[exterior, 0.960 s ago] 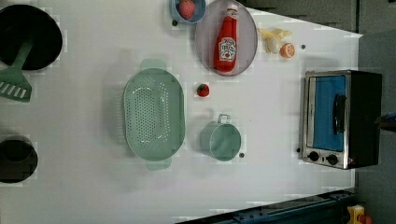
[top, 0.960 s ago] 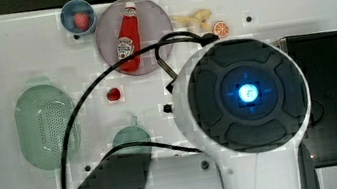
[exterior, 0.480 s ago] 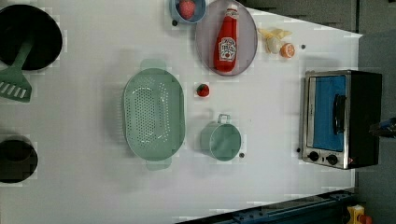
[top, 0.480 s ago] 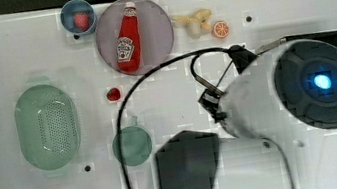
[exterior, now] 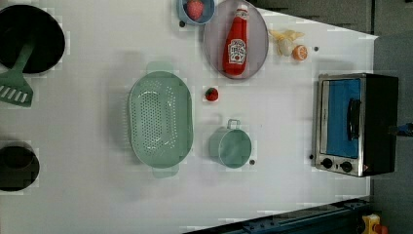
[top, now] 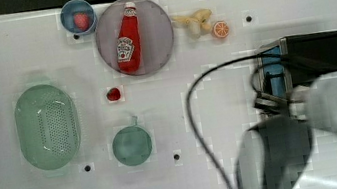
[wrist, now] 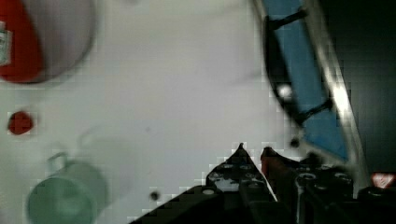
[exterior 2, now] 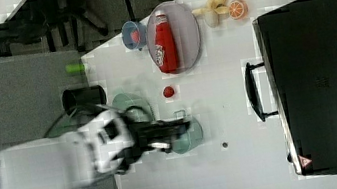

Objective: Flap open oven.

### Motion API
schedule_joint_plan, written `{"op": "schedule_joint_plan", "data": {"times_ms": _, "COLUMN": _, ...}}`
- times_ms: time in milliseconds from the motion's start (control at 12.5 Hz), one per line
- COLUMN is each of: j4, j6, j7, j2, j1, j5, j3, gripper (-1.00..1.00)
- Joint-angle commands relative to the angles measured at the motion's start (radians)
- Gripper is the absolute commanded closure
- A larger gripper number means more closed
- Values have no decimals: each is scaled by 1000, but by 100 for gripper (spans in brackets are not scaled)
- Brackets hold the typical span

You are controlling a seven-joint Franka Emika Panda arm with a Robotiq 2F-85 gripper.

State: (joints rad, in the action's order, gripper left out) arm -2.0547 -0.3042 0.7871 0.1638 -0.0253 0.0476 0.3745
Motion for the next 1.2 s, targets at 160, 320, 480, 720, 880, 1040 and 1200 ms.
{"op": "schedule_joint_plan", "data": {"times_ms": 160, "j4": -35, "j6": -171, "j7": 374, "j2": -83, "j1": -30, "j5": 2, "j3": 52, "gripper": 65}}
{"op": "schedule_joint_plan", "data": {"times_ms": 320, "j4": -40, "j6": -237, "j7": 413, "j2": -147, "j1": -31, "j5": 2, "j3": 76, "gripper": 65}}
{"op": "schedule_joint_plan", "data": {"times_ms": 480, "j4": -45, "j6": -283, "j7": 413, "j2": -204, "j1": -38, "j5": 1, "j3": 89, "gripper": 65}}
{"op": "schedule_joint_plan", "data": {"times_ms": 720, "j4": -76, "j6": -381, "j7": 413, "j2": -260, "j1": -43, "j5": -2, "j3": 94, "gripper": 65}}
{"op": "schedule_joint_plan", "data": {"times_ms": 880, "j4": -112, "j6": -434, "j7": 413, "j2": -278, "j1": -41, "j5": -2, "j3": 90, "gripper": 65}}
{"op": "schedule_joint_plan", "data": {"times_ms": 1040, "j4": -143, "j6": -480, "j7": 413, "j2": -284, "j1": -36, "j5": -3, "j3": 84, "gripper": 65}}
{"op": "schedule_joint_plan", "data": {"times_ms": 1200, "j4": -166, "j6": -528, "j7": 411, "j2": -290, "j1": -36, "j5": -3, "j3": 79, "gripper": 65}}
